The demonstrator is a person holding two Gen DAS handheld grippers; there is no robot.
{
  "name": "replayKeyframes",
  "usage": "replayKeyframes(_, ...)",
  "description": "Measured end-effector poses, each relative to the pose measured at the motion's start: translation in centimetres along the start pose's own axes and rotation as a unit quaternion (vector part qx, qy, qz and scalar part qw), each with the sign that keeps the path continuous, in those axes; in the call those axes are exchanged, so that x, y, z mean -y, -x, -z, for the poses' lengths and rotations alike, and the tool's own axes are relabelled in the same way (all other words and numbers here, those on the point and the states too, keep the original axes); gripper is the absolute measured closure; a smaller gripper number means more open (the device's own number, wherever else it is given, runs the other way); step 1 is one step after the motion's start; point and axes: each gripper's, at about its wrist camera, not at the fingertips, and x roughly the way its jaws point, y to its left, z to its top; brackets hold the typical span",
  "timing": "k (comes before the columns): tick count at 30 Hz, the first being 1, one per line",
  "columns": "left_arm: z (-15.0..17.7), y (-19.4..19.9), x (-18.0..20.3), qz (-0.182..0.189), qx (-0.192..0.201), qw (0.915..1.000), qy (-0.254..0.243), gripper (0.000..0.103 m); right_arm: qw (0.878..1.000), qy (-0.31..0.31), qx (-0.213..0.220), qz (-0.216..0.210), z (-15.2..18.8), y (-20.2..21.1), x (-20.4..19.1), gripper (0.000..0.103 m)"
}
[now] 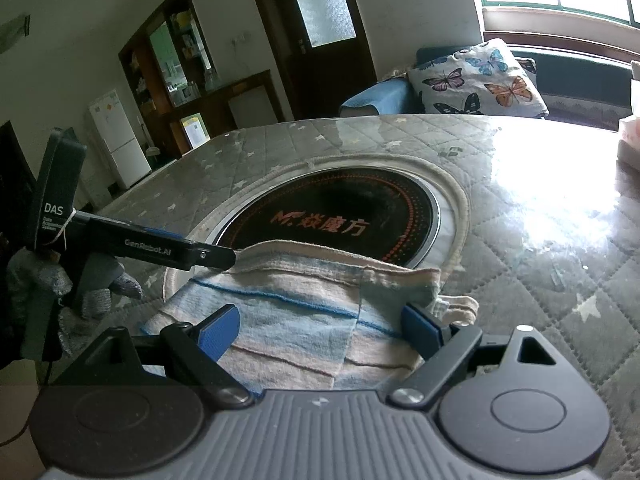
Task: Fold towel
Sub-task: 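Grasp the striped shirt edge with both grippers and lift it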
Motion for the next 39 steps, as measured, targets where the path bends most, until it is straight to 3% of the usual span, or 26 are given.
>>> replayKeyframes(4, -0.5, 0.9, 0.2, 0.001, 0.005, 1.0, 0.005, 0.0, 1.0, 0.006, -0.003, 0.001, -0.3, 0.1, -0.3, 0.011)
replayKeyframes(7, -1.0, 1.8, 0.7, 0.014, 0.015, 0.9998, 0.004, 0.0, 1.0, 0.025, 0.007, -0.006, -0.1, 0.7, -1.3, 0.0)
replayKeyframes(11, -1.4, 2.3, 2.5, 0.042, 0.014, 0.9989, -0.014, 0.0, 0.998, 0.062, 0.013, -0.025, 0.5, 1.4, -2.8, 0.0)
replayKeyframes(16, -1.5, 2.0, 5.3, 0.064, 0.006, 0.9965, -0.052, 0.0, 0.998, 0.057, -0.009, -0.036, 1.2, 1.1, -2.5, 0.0)
replayKeyframes(23, -1.3, -0.1, 7.5, 0.05, -0.018, 0.9948, -0.087, 0.0, 0.996, 0.077, -0.015, -0.032, 1.6, 1.5, -3.3, 0.0)
replayKeyframes(29, -1.0, -0.5, 7.3, 0.05, -0.023, 0.995, -0.083, 0.0, 0.993, 0.084, -0.019, -0.081, 2.2, 3.0, -4.7, 0.0)
replayKeyframes(33, -0.7, -0.2, 7.3, 0.049, -0.023, 0.9954, -0.079, 0.0, 0.993, 0.083, -0.042, -0.076, 3.2, 2.3, -4.9, 0.0)
replayKeyframes(39, 0.1, 1.7, 6.5, 0.049, -0.012, 0.9961, -0.073, 0.0, 0.995, 0.071, -0.031, -0.069, 3.3, 3.5, -5.4, 0.0)
